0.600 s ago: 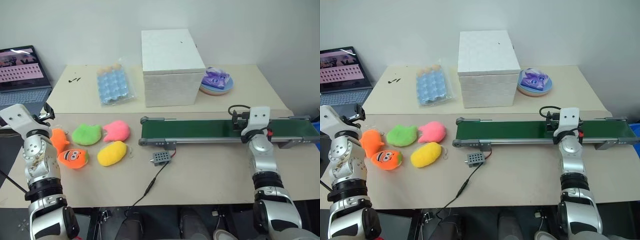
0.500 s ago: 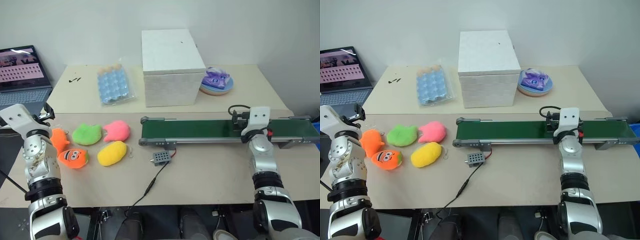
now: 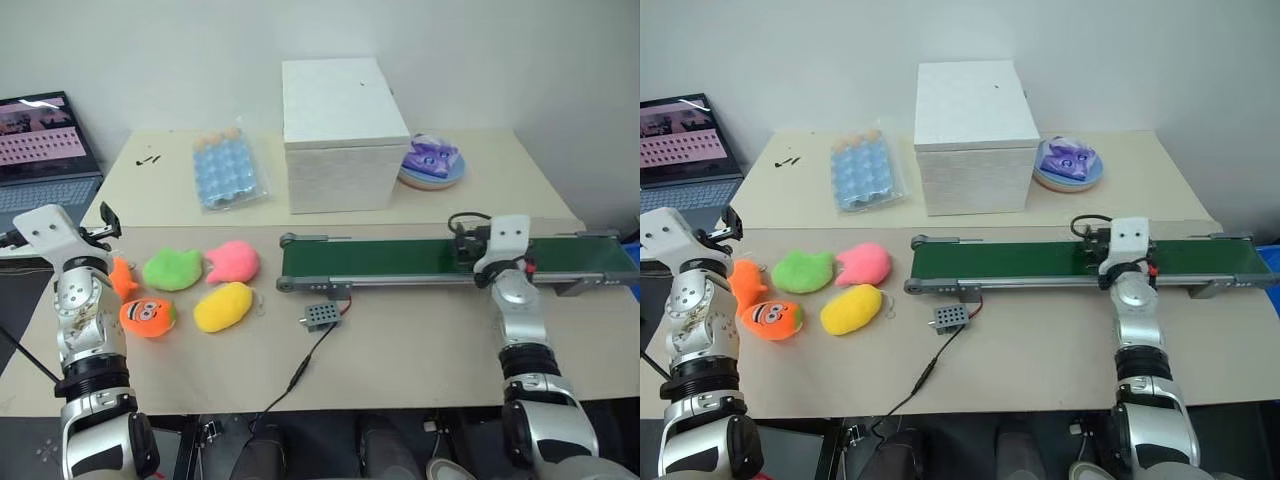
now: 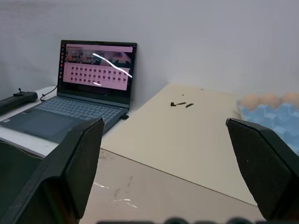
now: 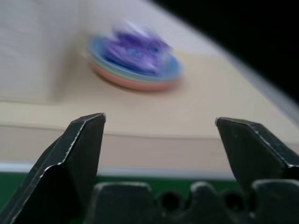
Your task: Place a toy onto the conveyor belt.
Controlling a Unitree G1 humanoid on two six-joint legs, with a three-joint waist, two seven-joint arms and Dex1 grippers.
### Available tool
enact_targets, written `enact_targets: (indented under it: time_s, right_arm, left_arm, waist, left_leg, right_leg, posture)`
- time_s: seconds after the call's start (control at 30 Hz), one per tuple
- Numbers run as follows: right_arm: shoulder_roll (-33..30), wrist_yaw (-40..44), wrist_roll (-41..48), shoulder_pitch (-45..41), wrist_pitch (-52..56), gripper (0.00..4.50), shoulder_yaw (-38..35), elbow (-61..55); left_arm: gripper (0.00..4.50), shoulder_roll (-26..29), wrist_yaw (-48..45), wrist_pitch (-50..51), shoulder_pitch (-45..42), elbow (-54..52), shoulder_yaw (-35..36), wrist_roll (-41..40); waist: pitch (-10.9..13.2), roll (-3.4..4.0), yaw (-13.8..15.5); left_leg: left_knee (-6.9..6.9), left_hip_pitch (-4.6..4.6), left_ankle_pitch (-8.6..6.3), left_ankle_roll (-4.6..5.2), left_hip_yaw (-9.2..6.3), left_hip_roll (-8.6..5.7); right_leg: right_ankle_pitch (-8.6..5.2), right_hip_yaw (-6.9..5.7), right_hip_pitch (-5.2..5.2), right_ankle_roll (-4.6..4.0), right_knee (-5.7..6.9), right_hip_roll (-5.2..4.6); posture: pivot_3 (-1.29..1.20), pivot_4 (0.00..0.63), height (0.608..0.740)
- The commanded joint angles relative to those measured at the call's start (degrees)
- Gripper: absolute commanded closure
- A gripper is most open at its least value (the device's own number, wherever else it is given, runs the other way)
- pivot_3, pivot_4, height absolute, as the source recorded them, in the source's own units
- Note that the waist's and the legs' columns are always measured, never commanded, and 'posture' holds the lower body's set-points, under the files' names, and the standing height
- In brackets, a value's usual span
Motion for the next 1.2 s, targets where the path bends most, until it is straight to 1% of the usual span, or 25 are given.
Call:
enact_targets:
  time_s: [0.03, 0.1, 0.13, 0.2, 0.33, 0.43, 0.67, 0.8, 0.87, 0.97, 1.03, 1.13, 1.2]
  right_arm:
    - [-2.3, 22.8, 18.8, 7.1, 10.7, 0.0, 6.9, -25.0]
    - [-5.7, 31.0, 25.2, 11.0, 16.1, 0.0, 10.4, -34.8]
    - [-7.0, 32.7, 25.9, 11.7, 18.1, 0.0, 11.6, -36.9]
    - [-8.4, 34.7, 22.0, 12.0, 17.6, 0.0, 14.4, -36.8]
    - [-7.1, 36.0, 15.4, 12.2, 11.9, 0.0, 17.3, -33.5]
    - [-3.8, 34.9, 12.4, 12.4, 6.6, 0.0, 17.0, -30.4]
    - [2.4, 33.6, 7.3, 17.6, -3.8, 0.0, 17.4, -24.4]
    - [3.6, 33.9, 6.3, 20.4, -5.0, 0.0, 18.7, -25.0]
    - [4.0, 33.7, 5.9, 21.0, -5.4, 0.0, 19.2, -25.5]
    - [4.3, 33.4, 5.9, 21.2, -5.0, 0.0, 19.6, -26.1]
    - [4.2, 33.2, 5.5, 21.0, -4.5, 0.0, 19.8, -26.1]
    - [4.0, 33.3, 5.1, 20.8, -4.3, 0.0, 20.0, -25.7]
    - [3.8, 33.3, 5.2, 20.8, -4.1, 0.0, 20.0, -26.0]
  left_arm:
    - [0.04, 1.0, 0.0, -1.0, -1.1, -1.4, 0.3, 0.7]
    - [0.04, 1.0, 0.0, -0.9, -1.4, -1.2, 0.2, 0.8]
    - [0.04, 0.9, 0.0, -0.9, -1.5, -1.2, 0.1, 0.7]
    - [0.04, 0.8, -0.5, -0.7, -1.9, -1.2, 0.0, 0.5]
    - [0.04, 0.7, -0.9, -0.5, -1.9, -1.5, 0.2, 0.1]
    - [0.04, -0.3, -0.8, 1.3, -1.5, -2.7, 3.7, -4.5]
    - [0.04, -0.5, -5.0, 11.2, 4.7, -3.2, 16.0, -20.9]
    - [0.04, -0.1, -10.9, 13.7, 10.5, -7.1, 19.4, -26.7]
    - [0.04, 1.3, -14.1, 15.2, 12.8, -6.9, 20.5, -28.6]
    - [0.04, 4.3, -18.8, 17.0, 14.8, -2.4, 20.9, -29.0]
    - [0.04, 6.9, -21.7, 16.7, 14.2, 3.3, 20.0, -27.5]
    - [0.04, 10.7, -26.2, 15.8, 9.9, 14.4, 18.4, -25.9]
    - [0.04, 13.2, -28.6, 13.9, 6.1, 23.9, 16.7, -23.2]
  waist:
    - [0.0, 0.0, 0.0]
    - [0.0, 0.0, 0.6]
    - [0.0, 0.0, 0.8]
    - [0.0, -0.07, 1.1]
    - [0.0, -0.12, 1.4]
    - [0.0, -0.13, 1.2]
    - [0.0, -0.12, 0.8]
    - [0.0, -0.13, 1.0]
    - [0.0, -0.13, 1.1]
    - [0.0, -0.13, 1.3]
    - [0.0, -0.13, 1.4]
    - [0.0, -0.12, 1.4]
    - [0.0, -0.13, 1.6]
  left_leg:
    - [0.0, 0.0, -0.02, 0.03, -0.01, 0.02]
    - [0.0, -0.04, -0.09, 0.14, -0.06, 0.06]
    - [0.04, -0.1, -0.13, 0.17, -0.07, 0.06]
    - [0.1, -0.11, -0.14, 0.18, -0.06, 0.03]
    - [0.11, 0.04, -0.14, 0.17, -0.03, 0.06]
    - [0.11, 0.09, -0.12, 0.14, -0.03, 0.2]
    - [0.11, 0.1, -0.11, 0.11, 0.05, 0.32]
    - [0.1, 0.09, -0.11, 0.11, 0.07, 0.33]
    - [0.1, 0.11, -0.11, 0.1, 0.08, 0.35]
    - [0.1, 0.15, -0.11, 0.1, 0.08, 0.4]
    - [0.1, 0.21, -0.08, 0.05, 0.09, 0.44]
    - [0.1, 0.36, -0.07, 0.05, 0.11, 0.53]
    - [0.1, 0.4, -0.07, 0.05, 0.12, 0.55]
  right_leg:
    - [0.0, 0.0, 0.0, 0.0, 0.06, 0.03]
    - [0.0, -0.05, 0.05, 0.0, 0.1, 0.07]
    - [0.0, -0.06, 0.03, 0.01, 0.06, 0.07]
    - [0.02, -0.06, 0.06, 0.03, 0.01, 0.06]
    - [0.06, -0.06, 0.03, -0.02, -0.03, 0.1]
    - [0.11, -0.06, 0.04, -0.1, 0.02, 0.25]
    - [0.16, -0.03, -0.09, -0.19, 0.05, 0.31]
    - [0.16, -0.03, -0.09, -0.19, 0.01, 0.31]
    - [0.17, -0.05, -0.06, -0.21, 0.02, 0.31]
    - [0.21, -0.07, -0.02, -0.29, 0.05, 0.38]
    - [0.21, -0.08, 0.03, -0.29, 0.08, 0.43]
    - [0.11, -0.1, 0.14, -0.16, 0.09, 0.53]
    - [0.1, -0.12, 0.17, -0.14, 0.11, 0.55]
  posture:
    - [0.0, 0.15, 0.74]
    - [0.0, 0.15, 0.74]
    - [0.0, 0.15, 0.74]
    - [0.0, 0.15, 0.74]
    - [0.0, 0.15, 0.74]
    - [0.0, 0.15, 0.74]
    - [0.0, 0.15, 0.74]
    - [0.0, 0.15, 0.74]
    - [0.0, 0.15, 0.74]
    - [0.0, 0.15, 0.74]
    - [0.0, 0.15, 0.74]
    - [0.0, 0.15, 0.74]
    - [0.0, 0.15, 0.74]
